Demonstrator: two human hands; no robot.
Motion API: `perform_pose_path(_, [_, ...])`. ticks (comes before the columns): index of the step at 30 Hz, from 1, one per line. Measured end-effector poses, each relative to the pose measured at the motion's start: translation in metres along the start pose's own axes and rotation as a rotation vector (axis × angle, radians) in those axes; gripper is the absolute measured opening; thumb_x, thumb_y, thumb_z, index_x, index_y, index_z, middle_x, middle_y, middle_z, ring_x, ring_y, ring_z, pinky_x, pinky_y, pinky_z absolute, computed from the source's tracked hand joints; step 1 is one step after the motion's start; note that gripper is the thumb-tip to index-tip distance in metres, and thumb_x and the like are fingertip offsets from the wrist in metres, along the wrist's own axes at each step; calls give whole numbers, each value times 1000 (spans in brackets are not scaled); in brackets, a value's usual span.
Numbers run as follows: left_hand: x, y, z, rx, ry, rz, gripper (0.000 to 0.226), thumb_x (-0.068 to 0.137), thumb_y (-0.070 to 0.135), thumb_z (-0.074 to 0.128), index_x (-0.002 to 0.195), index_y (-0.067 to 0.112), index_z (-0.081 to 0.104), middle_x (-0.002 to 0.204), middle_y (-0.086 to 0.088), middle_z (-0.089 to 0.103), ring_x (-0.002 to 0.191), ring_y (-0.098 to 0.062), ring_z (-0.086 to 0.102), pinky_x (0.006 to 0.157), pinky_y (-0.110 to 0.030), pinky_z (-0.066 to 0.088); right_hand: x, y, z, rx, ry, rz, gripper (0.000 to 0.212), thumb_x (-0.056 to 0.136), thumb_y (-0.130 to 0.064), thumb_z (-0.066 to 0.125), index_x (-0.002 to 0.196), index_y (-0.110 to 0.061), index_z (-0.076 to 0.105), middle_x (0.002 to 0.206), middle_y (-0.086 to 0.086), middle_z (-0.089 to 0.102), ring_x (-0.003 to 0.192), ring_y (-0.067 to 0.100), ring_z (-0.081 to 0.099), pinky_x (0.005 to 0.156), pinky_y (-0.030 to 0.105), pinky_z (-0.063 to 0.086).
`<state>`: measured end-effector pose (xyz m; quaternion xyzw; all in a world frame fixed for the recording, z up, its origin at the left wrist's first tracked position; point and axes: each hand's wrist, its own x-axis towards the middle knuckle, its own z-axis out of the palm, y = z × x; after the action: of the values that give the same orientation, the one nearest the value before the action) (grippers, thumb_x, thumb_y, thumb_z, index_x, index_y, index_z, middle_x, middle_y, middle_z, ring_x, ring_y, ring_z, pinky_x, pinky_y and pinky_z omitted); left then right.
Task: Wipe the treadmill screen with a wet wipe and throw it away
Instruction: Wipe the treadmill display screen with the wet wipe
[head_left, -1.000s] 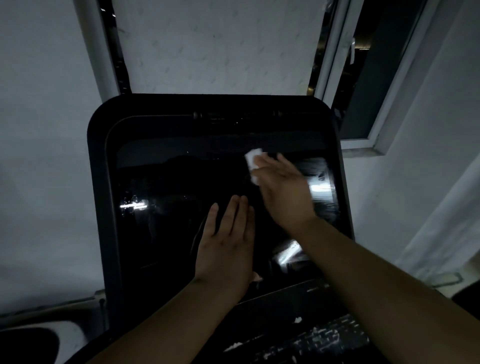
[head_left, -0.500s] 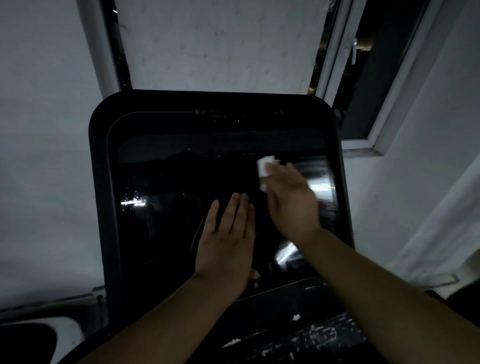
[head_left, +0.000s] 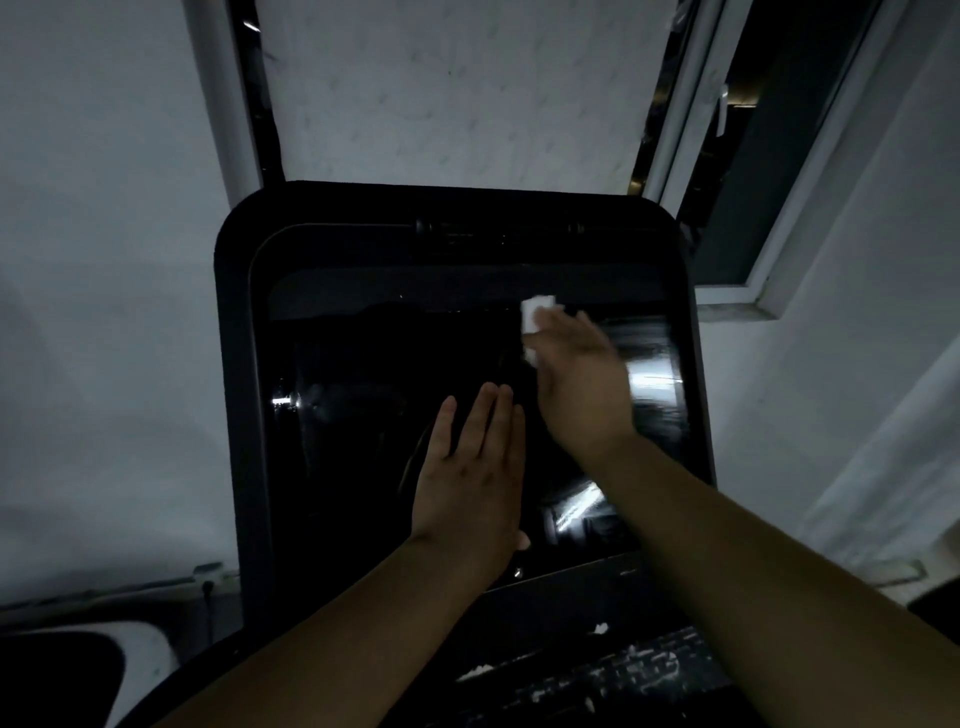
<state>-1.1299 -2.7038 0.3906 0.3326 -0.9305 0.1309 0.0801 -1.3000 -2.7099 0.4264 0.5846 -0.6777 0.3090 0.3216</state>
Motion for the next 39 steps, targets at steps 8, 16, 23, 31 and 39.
perform_pose_path(8, [-2, -7, -3, -24, 22, 28, 126, 84, 71, 60, 158, 5, -19, 165, -19, -29, 151, -31, -32, 121, -55, -17, 4, 1, -5, 22, -50, -159, 36, 79, -5, 57, 111, -9, 75, 128, 11, 69, 122, 26, 64, 114, 46, 37])
perform_pose_path(16, [-60, -49, 0, -41, 37, -6, 120, 92, 65, 55, 153, 6, -30, 156, -19, -45, 144, -30, -44, 120, -52, -21, -7, 12, -8, 8, 43, 128, 25, 84, 9, 61, 103, -1, 75, 124, 18, 70, 116, 33, 66, 114, 47, 39])
perform_pose_path(23, [-60, -57, 5, -44, -37, -42, 117, 92, 64, 56, 156, 10, -26, 161, -15, -36, 147, -29, -38, 118, -50, -25, 4, -103, 18, 68, -123, -158, 33, 84, -9, 63, 115, -11, 73, 137, 10, 63, 134, 23, 53, 123, 38, 24])
perform_pose_path(31, [-62, -58, 6, -29, -49, -42, 118, 92, 65, 55, 154, 8, -27, 161, -18, -38, 146, -31, -39, 120, -53, -21, 1, -45, 1, 69, 59, -81, 28, 80, 2, 65, 102, -10, 76, 123, 11, 72, 118, 27, 66, 114, 50, 38])
perform_pose_path(39, [-63, -57, 11, -49, -37, -8, 98, 98, 60, 49, 159, 12, -11, 163, -12, -23, 153, -35, -24, 122, -55, -14, 6, -124, 27, 66, -44, -196, 28, 75, -7, 73, 101, -14, 79, 123, 10, 72, 120, 26, 64, 116, 46, 38])
